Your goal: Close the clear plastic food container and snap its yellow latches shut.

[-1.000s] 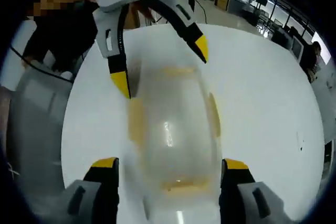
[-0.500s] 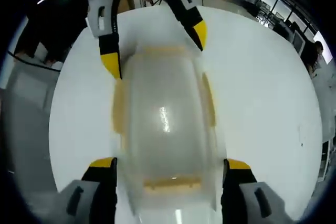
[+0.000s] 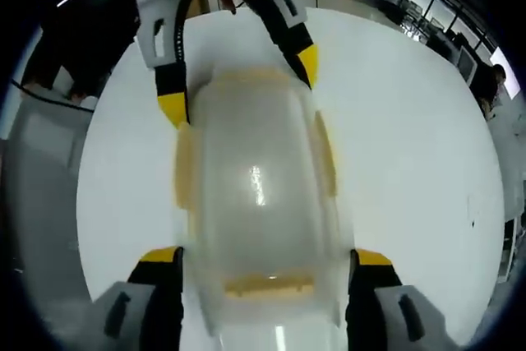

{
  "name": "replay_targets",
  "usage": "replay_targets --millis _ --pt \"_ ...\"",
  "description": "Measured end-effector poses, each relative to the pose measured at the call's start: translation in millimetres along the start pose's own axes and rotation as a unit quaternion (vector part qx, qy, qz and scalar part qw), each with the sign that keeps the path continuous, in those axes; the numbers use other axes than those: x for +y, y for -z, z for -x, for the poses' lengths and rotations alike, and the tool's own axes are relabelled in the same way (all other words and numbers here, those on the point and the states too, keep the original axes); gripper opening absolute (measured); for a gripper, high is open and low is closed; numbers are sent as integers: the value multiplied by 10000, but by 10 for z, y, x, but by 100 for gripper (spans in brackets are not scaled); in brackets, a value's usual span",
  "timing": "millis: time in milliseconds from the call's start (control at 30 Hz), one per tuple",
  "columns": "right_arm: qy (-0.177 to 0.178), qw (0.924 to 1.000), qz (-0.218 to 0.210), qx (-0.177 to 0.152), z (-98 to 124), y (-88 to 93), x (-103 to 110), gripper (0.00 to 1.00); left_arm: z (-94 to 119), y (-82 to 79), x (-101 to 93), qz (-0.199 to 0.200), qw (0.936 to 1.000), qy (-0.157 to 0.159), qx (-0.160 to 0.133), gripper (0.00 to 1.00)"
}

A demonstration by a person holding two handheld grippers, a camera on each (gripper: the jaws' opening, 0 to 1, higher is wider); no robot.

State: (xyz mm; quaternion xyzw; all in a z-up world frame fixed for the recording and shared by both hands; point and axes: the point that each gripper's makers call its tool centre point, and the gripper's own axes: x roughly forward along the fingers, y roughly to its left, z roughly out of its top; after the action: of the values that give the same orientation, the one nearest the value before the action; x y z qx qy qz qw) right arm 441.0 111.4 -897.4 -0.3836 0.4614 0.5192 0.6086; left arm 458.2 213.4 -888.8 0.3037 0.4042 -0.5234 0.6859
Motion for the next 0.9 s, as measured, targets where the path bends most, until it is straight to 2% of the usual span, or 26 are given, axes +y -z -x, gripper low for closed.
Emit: replay_targets --millis 100,367,500,800,867,900 --pt "-70 9997 245 49 19 38 23 78 5 13 -14 -71 9999 37 104 73" --pt "-108 9991 397 111 36 50 46 68 15 42 -18 -79 9998 45 191 73" --pt "-109 9991 398 89 39 47 45 67 21 60 -29 -56 9996 25 288 72" --pt "-184 9982 567 42 59 62 48 65 31 69 -34 -63 9996 39 276 72" --pt "-230 9954 908 197 77 98 72 59 39 88 -43 -166 9993 80 333 72" --pt "-247 9958 868 161 77 86 96 53 49 107 -56 -228 9990 115 360 72"
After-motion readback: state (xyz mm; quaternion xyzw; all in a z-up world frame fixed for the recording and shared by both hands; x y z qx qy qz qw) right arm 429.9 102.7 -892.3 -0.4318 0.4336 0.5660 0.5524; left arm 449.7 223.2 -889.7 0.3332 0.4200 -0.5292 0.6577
